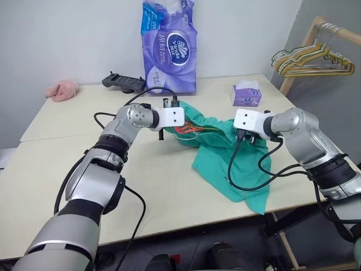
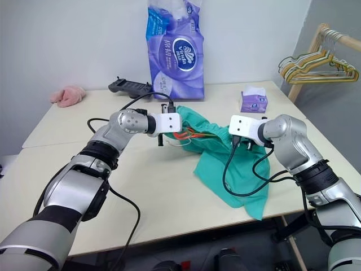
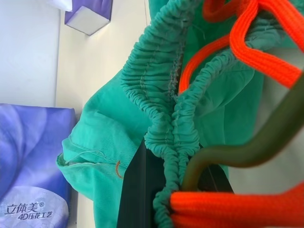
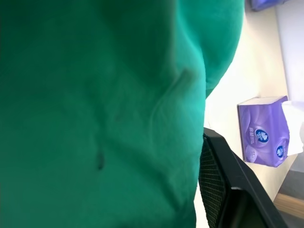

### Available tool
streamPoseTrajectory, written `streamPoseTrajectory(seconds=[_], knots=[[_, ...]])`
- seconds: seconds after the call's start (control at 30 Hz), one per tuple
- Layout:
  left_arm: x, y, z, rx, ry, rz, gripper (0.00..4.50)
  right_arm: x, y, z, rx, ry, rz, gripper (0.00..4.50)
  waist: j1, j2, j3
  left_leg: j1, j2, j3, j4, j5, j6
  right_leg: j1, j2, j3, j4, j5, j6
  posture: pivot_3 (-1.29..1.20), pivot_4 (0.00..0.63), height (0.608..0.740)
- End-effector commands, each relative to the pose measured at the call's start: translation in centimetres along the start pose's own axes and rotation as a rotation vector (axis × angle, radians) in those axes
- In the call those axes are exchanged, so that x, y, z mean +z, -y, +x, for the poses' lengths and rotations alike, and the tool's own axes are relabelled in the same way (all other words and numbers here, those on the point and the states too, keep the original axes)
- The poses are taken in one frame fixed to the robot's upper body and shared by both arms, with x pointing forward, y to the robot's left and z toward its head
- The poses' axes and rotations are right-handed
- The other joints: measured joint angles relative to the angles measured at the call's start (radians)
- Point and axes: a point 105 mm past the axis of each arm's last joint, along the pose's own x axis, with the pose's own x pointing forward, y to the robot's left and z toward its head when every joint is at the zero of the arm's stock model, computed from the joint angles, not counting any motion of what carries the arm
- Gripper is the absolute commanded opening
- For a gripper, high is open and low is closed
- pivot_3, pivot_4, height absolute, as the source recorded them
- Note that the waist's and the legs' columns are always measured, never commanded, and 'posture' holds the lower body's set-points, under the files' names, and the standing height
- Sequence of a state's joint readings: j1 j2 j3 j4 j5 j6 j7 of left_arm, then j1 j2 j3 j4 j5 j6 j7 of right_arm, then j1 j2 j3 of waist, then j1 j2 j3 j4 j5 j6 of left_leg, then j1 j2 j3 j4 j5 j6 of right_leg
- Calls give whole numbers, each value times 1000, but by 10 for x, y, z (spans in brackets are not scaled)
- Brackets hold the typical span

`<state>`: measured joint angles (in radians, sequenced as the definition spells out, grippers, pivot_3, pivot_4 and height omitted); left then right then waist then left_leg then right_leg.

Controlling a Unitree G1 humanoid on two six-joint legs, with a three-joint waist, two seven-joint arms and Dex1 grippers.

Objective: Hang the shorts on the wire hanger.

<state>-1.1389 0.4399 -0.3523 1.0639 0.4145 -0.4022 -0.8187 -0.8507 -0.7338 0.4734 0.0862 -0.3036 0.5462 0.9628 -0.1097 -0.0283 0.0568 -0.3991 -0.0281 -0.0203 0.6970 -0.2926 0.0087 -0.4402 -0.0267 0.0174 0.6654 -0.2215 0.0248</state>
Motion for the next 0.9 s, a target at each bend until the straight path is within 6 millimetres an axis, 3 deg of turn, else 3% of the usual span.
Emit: streamPoseTrajectory(seconds=[0.03,0.17,0.43,0.9], knots=[[8,-13,-5,38,7,55,0,-7,17,-8,-77,-66,-48,1253,0,0,0,0,0,0,0,0,0,0,0,0,0,0,0,-136,31,740],[8,-11,-4,58,-2,80,0,-24,20,-8,-107,-155,-85,1253,1,0,0,0,0,0,0,0,0,0,0,0,0,0,0,-140,34,740],[11,-2,2,76,-7,76,0,-14,20,0,-121,-110,-22,1202,-3,0,0,0,0,0,0,0,0,0,0,0,0,0,0,-139,34,740],[11,-5,1,93,-17,76,0,-6,26,0,-150,-84,-10,1125,-2,0,0,0,0,0,0,0,0,0,-1,0,0,0,0,-134,38,740]])
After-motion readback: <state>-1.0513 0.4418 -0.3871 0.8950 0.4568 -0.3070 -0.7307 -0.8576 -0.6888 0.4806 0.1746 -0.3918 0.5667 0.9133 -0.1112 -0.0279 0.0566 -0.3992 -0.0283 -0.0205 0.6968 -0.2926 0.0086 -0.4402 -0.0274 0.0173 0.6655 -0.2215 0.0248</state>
